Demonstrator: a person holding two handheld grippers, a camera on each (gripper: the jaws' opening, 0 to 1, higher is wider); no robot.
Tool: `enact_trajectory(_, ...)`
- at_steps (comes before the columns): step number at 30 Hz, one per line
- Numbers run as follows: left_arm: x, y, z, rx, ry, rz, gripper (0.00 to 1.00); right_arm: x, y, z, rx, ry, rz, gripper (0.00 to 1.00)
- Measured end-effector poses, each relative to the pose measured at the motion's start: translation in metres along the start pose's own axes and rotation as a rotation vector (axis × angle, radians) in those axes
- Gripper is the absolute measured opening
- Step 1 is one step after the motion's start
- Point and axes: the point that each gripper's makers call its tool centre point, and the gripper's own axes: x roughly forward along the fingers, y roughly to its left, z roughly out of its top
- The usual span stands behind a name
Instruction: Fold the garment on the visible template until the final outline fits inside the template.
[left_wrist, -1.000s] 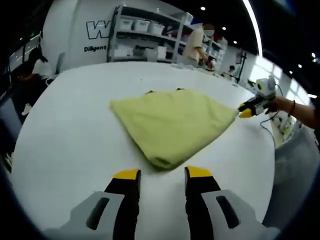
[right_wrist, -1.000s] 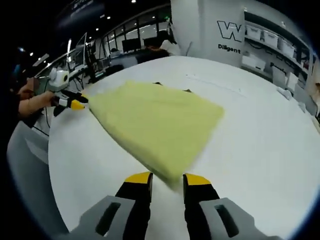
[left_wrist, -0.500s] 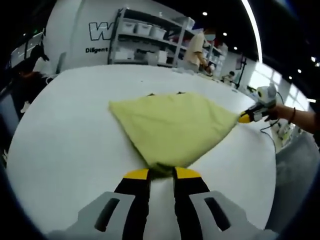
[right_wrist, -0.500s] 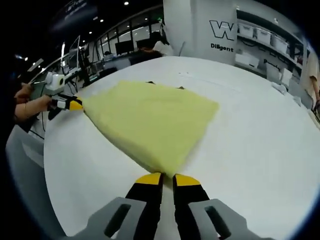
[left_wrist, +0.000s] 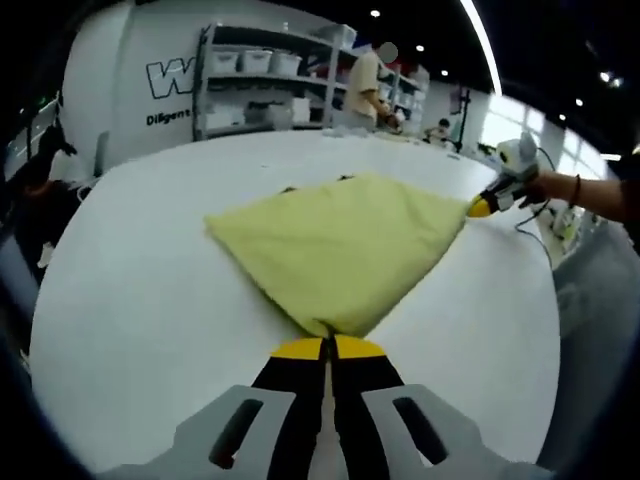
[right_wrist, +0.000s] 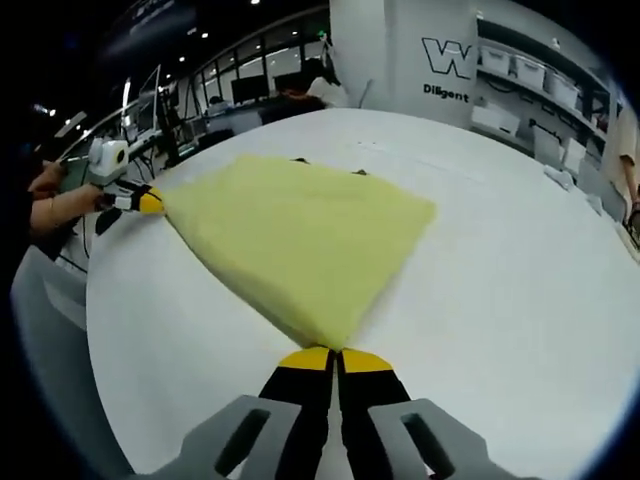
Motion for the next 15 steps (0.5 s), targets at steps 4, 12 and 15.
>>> enact_trajectory(4,-0.0068,0.0018,-0.0028,0.112,0.054,-0.015,0.0,-0.0012,-0.0007,0.0002,-0.006,0.003,0.001,0.0)
enact_trajectory(12,-0.0082,-0.0026,-0.0046,0.244,0.118,-0.047,0.0,-0.0041,0.0004,-0.0005,-0.03,0.023,0.0,0.0)
enact_trajectory(15,-0.009,-0.0025,-0.0053,0.24,0.119,-0.043,0.0,-0.0053,0.001,-0.0007,-0.026,0.019,0.002,0.0)
